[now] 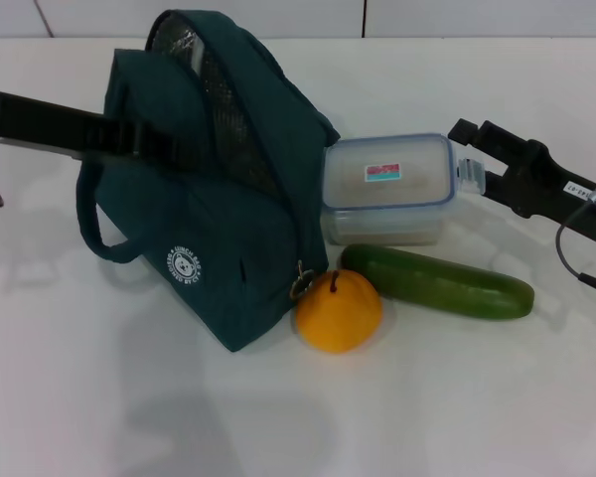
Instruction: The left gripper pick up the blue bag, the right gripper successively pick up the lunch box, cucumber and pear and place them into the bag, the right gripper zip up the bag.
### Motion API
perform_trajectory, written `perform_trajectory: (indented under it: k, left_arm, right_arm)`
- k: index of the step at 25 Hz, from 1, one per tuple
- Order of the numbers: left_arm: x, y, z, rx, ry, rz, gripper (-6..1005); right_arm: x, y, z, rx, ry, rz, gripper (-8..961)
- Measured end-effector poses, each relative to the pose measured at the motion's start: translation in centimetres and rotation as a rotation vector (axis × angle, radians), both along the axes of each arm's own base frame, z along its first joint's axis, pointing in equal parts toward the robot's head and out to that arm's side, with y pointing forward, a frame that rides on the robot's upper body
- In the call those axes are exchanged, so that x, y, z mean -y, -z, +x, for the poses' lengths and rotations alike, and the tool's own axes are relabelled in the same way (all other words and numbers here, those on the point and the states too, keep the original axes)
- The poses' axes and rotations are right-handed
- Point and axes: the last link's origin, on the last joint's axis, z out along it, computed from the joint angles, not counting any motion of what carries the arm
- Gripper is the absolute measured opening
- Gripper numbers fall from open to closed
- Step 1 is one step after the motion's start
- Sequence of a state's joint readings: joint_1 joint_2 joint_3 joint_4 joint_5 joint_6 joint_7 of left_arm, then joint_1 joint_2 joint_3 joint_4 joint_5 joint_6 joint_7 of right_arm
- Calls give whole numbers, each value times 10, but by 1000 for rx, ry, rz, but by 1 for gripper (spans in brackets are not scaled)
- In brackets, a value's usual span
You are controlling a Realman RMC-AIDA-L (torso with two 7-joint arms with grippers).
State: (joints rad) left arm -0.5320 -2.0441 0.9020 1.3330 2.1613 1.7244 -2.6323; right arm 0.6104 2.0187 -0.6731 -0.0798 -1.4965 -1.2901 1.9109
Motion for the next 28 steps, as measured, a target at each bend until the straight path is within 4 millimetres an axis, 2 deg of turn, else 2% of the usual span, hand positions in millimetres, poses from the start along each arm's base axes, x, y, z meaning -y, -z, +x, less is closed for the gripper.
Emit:
perform_trajectory:
  k: [4,7,18,28]
  left_arm:
    - [0,1,0,1,-1,-1,38]
    - [0,1,1,2,1,-1,38]
    - [-1,0,2,0,6,2,38]
    - [-1,0,2,0,7,2,38]
  right_arm:
    - [0,1,-2,1,-9,-16,801]
    - [-1,2,-4,6,-15,-23,627]
    - [-3,3,-7,10,-22,-25,518]
    - [-3,4,-11,-30,-17,-36,161]
